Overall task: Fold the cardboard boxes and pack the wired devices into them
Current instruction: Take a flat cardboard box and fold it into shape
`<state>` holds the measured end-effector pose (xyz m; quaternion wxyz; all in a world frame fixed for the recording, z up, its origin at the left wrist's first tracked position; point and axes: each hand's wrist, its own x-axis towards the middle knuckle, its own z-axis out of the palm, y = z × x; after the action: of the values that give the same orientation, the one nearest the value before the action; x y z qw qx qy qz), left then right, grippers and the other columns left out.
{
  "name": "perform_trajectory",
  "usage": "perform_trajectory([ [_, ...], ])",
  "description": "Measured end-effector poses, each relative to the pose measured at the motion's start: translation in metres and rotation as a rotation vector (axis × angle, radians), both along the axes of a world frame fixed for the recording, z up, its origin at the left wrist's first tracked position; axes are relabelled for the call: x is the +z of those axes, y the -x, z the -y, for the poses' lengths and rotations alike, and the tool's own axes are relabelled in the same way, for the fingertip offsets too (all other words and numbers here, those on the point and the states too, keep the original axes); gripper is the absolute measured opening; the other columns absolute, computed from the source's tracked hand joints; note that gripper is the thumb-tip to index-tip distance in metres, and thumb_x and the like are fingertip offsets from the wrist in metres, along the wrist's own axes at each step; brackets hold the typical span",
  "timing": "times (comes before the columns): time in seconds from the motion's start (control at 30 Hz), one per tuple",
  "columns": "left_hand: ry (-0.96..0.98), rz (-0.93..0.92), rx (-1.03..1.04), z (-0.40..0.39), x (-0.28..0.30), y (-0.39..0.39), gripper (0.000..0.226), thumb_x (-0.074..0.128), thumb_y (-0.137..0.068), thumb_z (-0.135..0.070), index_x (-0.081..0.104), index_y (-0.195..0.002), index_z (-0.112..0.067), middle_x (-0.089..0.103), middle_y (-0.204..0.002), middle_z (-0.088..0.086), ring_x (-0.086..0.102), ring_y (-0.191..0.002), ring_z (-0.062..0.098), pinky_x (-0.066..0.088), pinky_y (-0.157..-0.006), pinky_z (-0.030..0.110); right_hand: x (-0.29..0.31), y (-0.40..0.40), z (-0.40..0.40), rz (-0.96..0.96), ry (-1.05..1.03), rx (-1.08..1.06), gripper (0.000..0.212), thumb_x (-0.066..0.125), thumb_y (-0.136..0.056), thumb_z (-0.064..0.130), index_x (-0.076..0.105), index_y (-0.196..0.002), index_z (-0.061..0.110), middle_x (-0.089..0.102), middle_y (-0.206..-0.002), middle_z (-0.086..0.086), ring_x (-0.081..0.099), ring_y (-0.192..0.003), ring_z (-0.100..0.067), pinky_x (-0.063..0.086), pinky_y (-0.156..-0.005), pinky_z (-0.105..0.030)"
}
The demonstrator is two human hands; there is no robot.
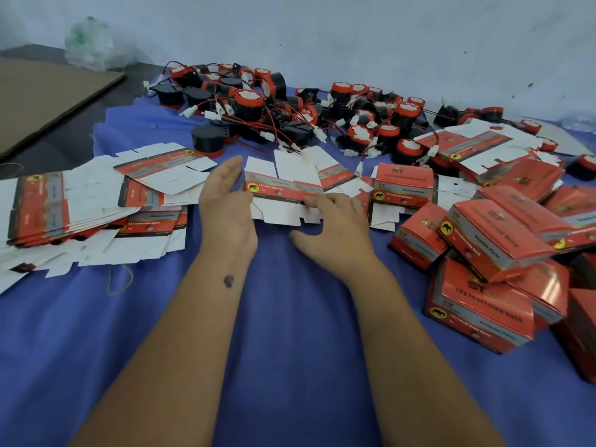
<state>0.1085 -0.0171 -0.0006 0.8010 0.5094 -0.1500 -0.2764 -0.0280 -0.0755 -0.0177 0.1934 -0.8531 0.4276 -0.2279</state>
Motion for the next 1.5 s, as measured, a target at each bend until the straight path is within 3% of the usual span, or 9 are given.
perform_trajectory([
  [0.2,0.174,-0.087,-0.187,-0.003,0.002,0.004,0.038,0.041,-0.101,0.0,0.055,-0.135,-0.005,0.067,-0.106,0.004,0.065,-0.094,0.015,0.055,-0.077,0.023,0.003,0.001,-0.001,0.201,0.015,0.024,0.036,0.065,-0.09,0.042,0.064,-0.122,0.026,0.065,-0.117,0.006,0.053,-0.104,-0.016,0.039,-0.082,-0.028],
  [0.43,0.01,0.106,-0.145,-0.003,0.005,0.014,0.034,0.046,-0.103,-0.029,0.06,-0.134,-0.031,0.053,-0.145,0.0,0.052,-0.128,0.015,0.049,-0.104,0.034,0.005,0.002,0.0,0.227,-0.038,-0.001,0.024,0.056,-0.098,0.025,0.067,-0.119,0.02,0.069,-0.114,0.003,0.06,-0.1,-0.017,0.048,-0.084,-0.03],
  [0.6,-0.014,0.66,-0.215,-0.01,0.002,0.024,0.06,0.056,-0.099,-0.018,0.031,-0.152,-0.025,0.02,-0.16,-0.018,0.021,-0.139,-0.016,0.023,-0.111,0.007,0.009,0.005,0.0,0.445,-0.054,-0.164,0.024,0.047,-0.1,0.017,0.062,-0.083,0.009,0.063,-0.079,-0.005,0.059,-0.077,-0.024,0.048,-0.069,-0.04],
  [0.77,-0.228,1.121,-0.205,-0.005,-0.009,0.023,0.111,0.087,-0.069,-0.029,0.018,-0.155,-0.02,0.02,-0.162,-0.007,0.011,-0.152,0.017,0.012,-0.12,0.025,0.02,0.011,0.001,0.854,-0.106,-0.327,0.019,0.052,-0.098,0.015,0.062,-0.082,0.014,0.063,-0.076,-0.003,0.056,-0.073,-0.013,0.046,-0.066,-0.028],
  [0.93,-0.218,1.319,-0.12,0.0,-0.014,0.015,0.085,0.081,-0.079,-0.029,0.034,-0.15,-0.024,0.044,-0.149,-0.002,0.03,-0.144,0.023,0.018,-0.119,0.029,0.023,0.01,0.003,1.072,-0.19,-0.402,0.026,0.054,-0.097,0.014,0.062,-0.073,0.021,0.06,-0.066,0.008,0.05,-0.059,0.001,0.043,-0.057,-0.017],
  [1.1,-0.071,1.111,-0.207,-0.006,-0.006,0.022,0.044,0.059,-0.091,-0.043,0.045,-0.133,-0.041,0.046,-0.133,-0.03,0.033,-0.136,-0.006,0.028,-0.112,0.016,0.028,0.01,-0.001,1.236,-0.26,-0.343,0.027,0.051,-0.094,0.007,0.053,-0.069,0.017,0.05,-0.056,0.015,0.04,-0.051,-0.001,0.036,-0.049,-0.016],
  [1.2,0.043,0.816,-0.236,-0.011,0.002,0.029,0.026,0.056,-0.094,-0.037,0.054,-0.119,-0.035,0.061,-0.124,-0.01,0.057,-0.116,0.005,0.049,-0.099,0.031,0.029,0.008,-0.008,1.216,-0.327,-0.117,0.012,0.054,-0.099,0.022,0.06,-0.109,0.023,0.062,-0.099,0.017,0.06,-0.089,0.003,0.047,-0.076,-0.012],
  [1.3,0.167,0.614,-0.291,-0.014,0.007,0.031,0.016,0.056,-0.1,-0.022,0.053,-0.116,-0.022,0.063,-0.108,-0.007,0.063,-0.092,-0.005,0.052,-0.074,0.014,0.028,0.004,-0.012,1.06,-0.417,0.01,0.05,0.058,-0.095,0.037,0.044,-0.141,0.024,0.057,-0.128,0.012,0.053,-0.122,-0.003,0.041,-0.108,-0.029],
  [1.5,0.108,0.523,-0.274,-0.009,0.004,0.03,0.023,0.06,-0.095,-0.011,0.049,-0.107,-0.027,0.067,-0.096,-0.019,0.066,-0.085,-0.003,0.051,-0.068,0.013,0.026,-0.003,-0.016,0.985,-0.433,0.045,0.016,0.057,-0.096,0.014,0.062,-0.111,0.016,0.065,-0.104,0.002,0.061,-0.098,-0.011,0.051,-0.089,-0.031],
])
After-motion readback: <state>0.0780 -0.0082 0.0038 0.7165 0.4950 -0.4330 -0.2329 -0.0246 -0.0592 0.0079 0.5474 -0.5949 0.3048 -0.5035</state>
